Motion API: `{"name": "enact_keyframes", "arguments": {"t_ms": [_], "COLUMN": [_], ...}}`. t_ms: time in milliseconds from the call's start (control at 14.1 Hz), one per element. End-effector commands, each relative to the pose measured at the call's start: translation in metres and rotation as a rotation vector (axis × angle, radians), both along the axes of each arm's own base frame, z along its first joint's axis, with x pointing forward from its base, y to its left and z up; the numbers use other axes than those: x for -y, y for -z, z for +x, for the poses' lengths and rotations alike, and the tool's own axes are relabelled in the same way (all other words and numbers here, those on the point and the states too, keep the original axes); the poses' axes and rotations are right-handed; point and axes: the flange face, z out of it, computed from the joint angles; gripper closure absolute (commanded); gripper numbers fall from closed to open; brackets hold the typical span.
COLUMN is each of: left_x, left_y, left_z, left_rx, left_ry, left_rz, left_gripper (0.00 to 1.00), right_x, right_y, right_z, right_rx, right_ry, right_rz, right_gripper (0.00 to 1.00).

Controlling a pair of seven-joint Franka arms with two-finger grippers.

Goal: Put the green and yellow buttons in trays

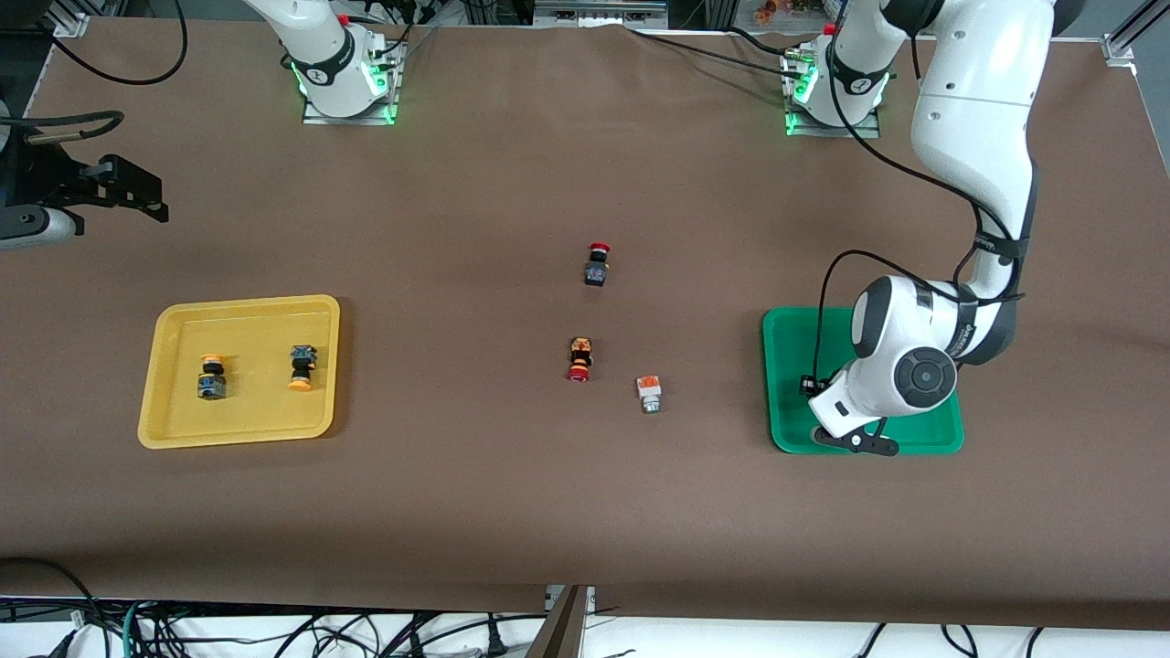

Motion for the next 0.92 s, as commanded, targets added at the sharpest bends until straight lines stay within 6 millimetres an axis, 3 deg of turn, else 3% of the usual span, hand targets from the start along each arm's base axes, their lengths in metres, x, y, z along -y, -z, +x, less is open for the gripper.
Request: {"name": "enact_keyframes", "arguments": {"t_ms": [0, 71, 212, 424, 636, 848], "left_x": [-0.002, -0.002, -0.003, 0.029, 0.103, 0.178], "left_y": [0.013, 0.011, 0.004, -0.03, -0.056, -0.053], "left_z": [0.002, 0.003, 0.003, 0.002, 0.002, -0.017], "left_rx": [0.004, 0.003, -0.007, -0.041, -0.017, -0.01], "left_ry": [0.018, 0.0, -0.042, -0.133, -0.256, -0.427], "left_rz": [-0.009, -0.028, -0.071, -0.125, -0.106, -0.078], "left_gripper": [0.18, 0.0, 0.0, 0.0, 0.0, 0.0], "right_x": [0.001, 0.001, 0.001, -0.001, 0.0, 0.001], "right_y": [-0.001, -0.001, 0.002, 0.002, 0.002, 0.002], "right_z": [0.004, 0.004, 0.006, 0.007, 0.006, 0.006], "right_rx": [0.004, 0.004, 0.0, 0.001, -0.003, -0.003], "right_ry": [-0.005, -0.003, -0.005, -0.003, -0.002, 0.001], "right_rz": [-0.009, -0.011, -0.011, -0.008, -0.008, -0.01], "right_gripper": [0.0, 0.0, 0.0, 0.0, 0.0, 0.0]}}
